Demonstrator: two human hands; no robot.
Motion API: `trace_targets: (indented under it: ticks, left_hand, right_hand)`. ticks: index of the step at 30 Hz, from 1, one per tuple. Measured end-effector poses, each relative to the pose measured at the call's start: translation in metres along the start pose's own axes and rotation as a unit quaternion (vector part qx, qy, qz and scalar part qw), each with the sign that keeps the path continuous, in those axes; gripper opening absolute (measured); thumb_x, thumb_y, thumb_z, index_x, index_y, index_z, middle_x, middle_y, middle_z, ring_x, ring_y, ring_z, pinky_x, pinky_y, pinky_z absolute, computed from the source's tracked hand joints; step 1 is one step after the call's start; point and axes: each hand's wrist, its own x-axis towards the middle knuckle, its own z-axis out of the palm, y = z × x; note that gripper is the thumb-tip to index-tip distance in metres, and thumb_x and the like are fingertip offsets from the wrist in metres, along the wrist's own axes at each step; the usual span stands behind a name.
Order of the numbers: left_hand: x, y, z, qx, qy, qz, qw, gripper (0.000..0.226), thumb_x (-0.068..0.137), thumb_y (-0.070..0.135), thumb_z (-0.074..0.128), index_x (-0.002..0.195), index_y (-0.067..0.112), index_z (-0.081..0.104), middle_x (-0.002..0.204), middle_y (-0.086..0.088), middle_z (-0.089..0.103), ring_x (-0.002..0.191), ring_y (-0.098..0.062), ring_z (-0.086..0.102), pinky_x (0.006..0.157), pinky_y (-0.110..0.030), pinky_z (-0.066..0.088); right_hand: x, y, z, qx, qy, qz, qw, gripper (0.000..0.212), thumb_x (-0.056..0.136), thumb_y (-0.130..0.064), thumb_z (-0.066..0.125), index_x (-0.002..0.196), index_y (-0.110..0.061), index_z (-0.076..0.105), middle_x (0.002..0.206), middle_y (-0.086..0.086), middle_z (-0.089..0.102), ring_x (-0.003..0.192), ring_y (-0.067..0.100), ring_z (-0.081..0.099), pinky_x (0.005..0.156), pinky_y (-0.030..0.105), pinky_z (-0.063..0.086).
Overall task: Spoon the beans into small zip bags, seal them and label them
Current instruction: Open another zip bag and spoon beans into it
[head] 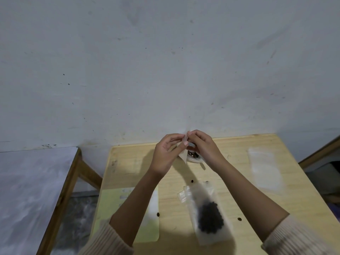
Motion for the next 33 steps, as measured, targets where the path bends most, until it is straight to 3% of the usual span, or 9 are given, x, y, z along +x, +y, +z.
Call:
trace_targets:
  ticks: [6,11,15,18,22,29,31,33]
  left_hand:
    - [0.002,0.000,-0.004,-0.022,-0.012,-0.011,1.000,0.029,0.082,0.012,0.068,0.110,0.005,0.062,0.113,-0.013,0.067,0.106,-0.018,0.062,0.093,-0.033,0.049]
    - [0.002,0.000,-0.003,-0.020,-0.017,-0.019,0.999,0.022,0.086,0.014,0.066,0.106,0.006,0.063,0.100,-0.011,0.072,0.096,-0.016,0.067,0.079,-0.022,0.052]
    - [0.012,0.001,-0.001,0.069,0.044,-0.012,0.997,0.009,0.084,0.011,0.068,0.091,0.005,0.070,0.084,-0.006,0.072,0.076,-0.009,0.068,0.068,-0.021,0.052]
    - [0.012,0.001,-0.001,0.158,0.030,0.018,0.987,0.010,0.083,0.007,0.065,0.078,0.009,0.073,0.075,0.000,0.072,0.070,-0.005,0.067,0.068,-0.018,0.052]
    - [0.007,-0.006,-0.005,0.181,0.003,0.012,0.983,0.010,0.085,0.008,0.065,0.079,0.009,0.073,0.075,-0.003,0.072,0.075,-0.011,0.068,0.075,-0.020,0.053]
    - [0.023,-0.019,-0.022,0.299,0.085,-0.012,0.950,0.012,0.078,0.002,0.059,0.073,0.000,0.070,0.067,-0.013,0.068,0.065,-0.024,0.064,0.070,-0.037,0.055]
    - [0.024,-0.022,-0.024,0.305,0.104,-0.021,0.946,0.011,0.077,0.003,0.059,0.072,0.001,0.069,0.066,-0.012,0.068,0.066,-0.026,0.065,0.069,-0.037,0.055]
    - [0.020,-0.023,-0.021,0.291,0.113,-0.024,0.950,0.010,0.079,0.006,0.060,0.076,0.005,0.069,0.070,-0.006,0.069,0.067,-0.017,0.065,0.068,-0.031,0.053]
  right_hand:
    - [0.004,-0.002,0.002,-0.010,-0.004,0.003,1.000,0.026,0.097,-0.022,0.044,0.079,-0.009,0.057,0.087,0.004,0.061,0.092,0.018,0.058,0.081,0.033,0.049]
    - [0.003,-0.003,0.007,-0.104,0.016,-0.036,0.994,0.025,0.095,-0.008,0.041,0.075,-0.006,0.055,0.077,-0.003,0.059,0.078,0.008,0.057,0.066,0.019,0.049]
    - [0.005,0.000,0.010,-0.160,0.015,-0.045,0.986,0.030,0.094,-0.004,0.044,0.067,-0.015,0.054,0.069,-0.006,0.055,0.064,-0.004,0.052,0.062,0.013,0.046]
    - [0.006,0.002,0.009,-0.178,0.037,-0.023,0.983,0.029,0.089,-0.003,0.045,0.063,-0.012,0.052,0.066,0.000,0.053,0.062,0.005,0.050,0.058,0.017,0.047]
    - [0.009,0.007,0.008,-0.224,0.040,0.032,0.973,0.024,0.090,-0.009,0.044,0.069,-0.004,0.055,0.065,0.002,0.055,0.062,0.012,0.052,0.057,0.024,0.047]
    - [0.001,0.021,0.007,-0.302,0.022,0.039,0.952,0.033,0.088,-0.010,0.046,0.057,-0.013,0.034,0.061,0.007,0.038,0.062,0.020,0.039,0.062,0.035,0.039]
    - [0.001,0.021,0.005,-0.314,0.028,0.040,0.948,0.034,0.085,-0.010,0.050,0.055,-0.014,0.035,0.060,0.006,0.041,0.061,0.022,0.043,0.065,0.041,0.047]
    - [0.002,0.017,0.000,-0.310,0.044,0.037,0.949,0.031,0.084,-0.009,0.053,0.056,-0.013,0.041,0.060,0.007,0.049,0.063,0.028,0.057,0.073,0.046,0.052]
